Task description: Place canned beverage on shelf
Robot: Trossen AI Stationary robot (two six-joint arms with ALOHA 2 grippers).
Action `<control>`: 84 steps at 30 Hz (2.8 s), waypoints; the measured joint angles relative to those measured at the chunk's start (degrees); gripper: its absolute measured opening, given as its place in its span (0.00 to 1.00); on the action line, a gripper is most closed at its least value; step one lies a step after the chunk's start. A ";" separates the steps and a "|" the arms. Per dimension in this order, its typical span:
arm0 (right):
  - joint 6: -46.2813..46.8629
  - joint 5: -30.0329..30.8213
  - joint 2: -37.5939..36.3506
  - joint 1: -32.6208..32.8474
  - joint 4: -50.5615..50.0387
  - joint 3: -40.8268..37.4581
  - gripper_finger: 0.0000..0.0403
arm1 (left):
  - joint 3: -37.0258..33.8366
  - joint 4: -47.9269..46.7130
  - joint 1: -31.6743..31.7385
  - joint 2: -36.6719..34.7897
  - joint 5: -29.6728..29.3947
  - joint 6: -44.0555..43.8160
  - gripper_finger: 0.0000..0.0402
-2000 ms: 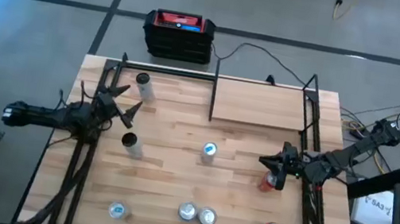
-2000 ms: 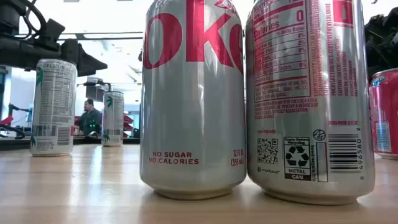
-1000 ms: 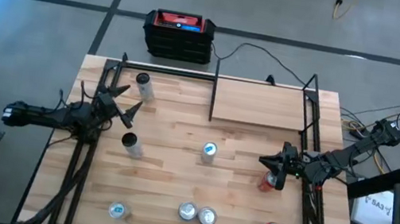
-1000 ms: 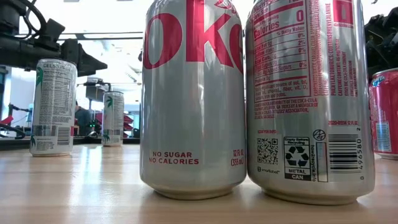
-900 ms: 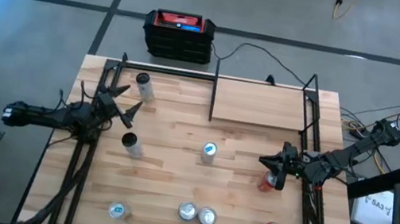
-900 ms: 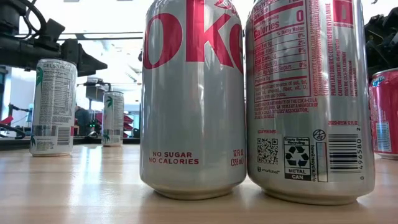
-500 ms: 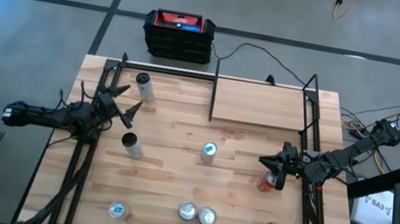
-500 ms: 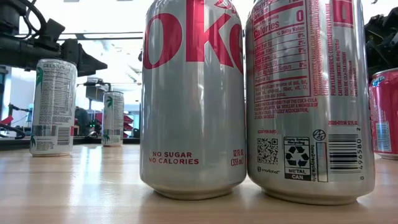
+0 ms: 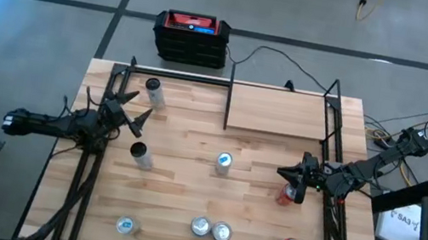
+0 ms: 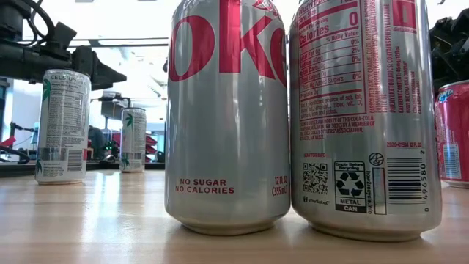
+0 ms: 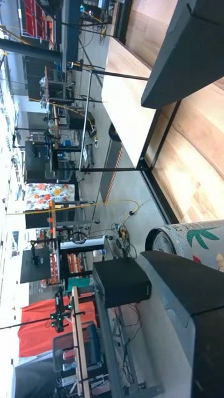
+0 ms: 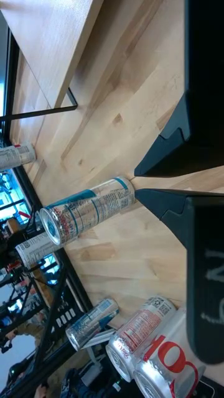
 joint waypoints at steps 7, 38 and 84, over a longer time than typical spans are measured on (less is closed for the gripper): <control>-0.01 0.01 -0.01 -0.02 0.00 -0.01 0.07 | 0.00 0.00 0.00 0.00 0.02 0.00 0.94; -0.01 0.00 -0.01 -0.02 0.00 -0.01 0.07 | 0.01 1.39 0.00 -0.01 0.01 -0.01 0.94; -0.01 0.01 -0.01 -0.02 0.00 0.00 0.07 | 90.58 -67.29 8.77 68.98 -9.89 -50.86 0.94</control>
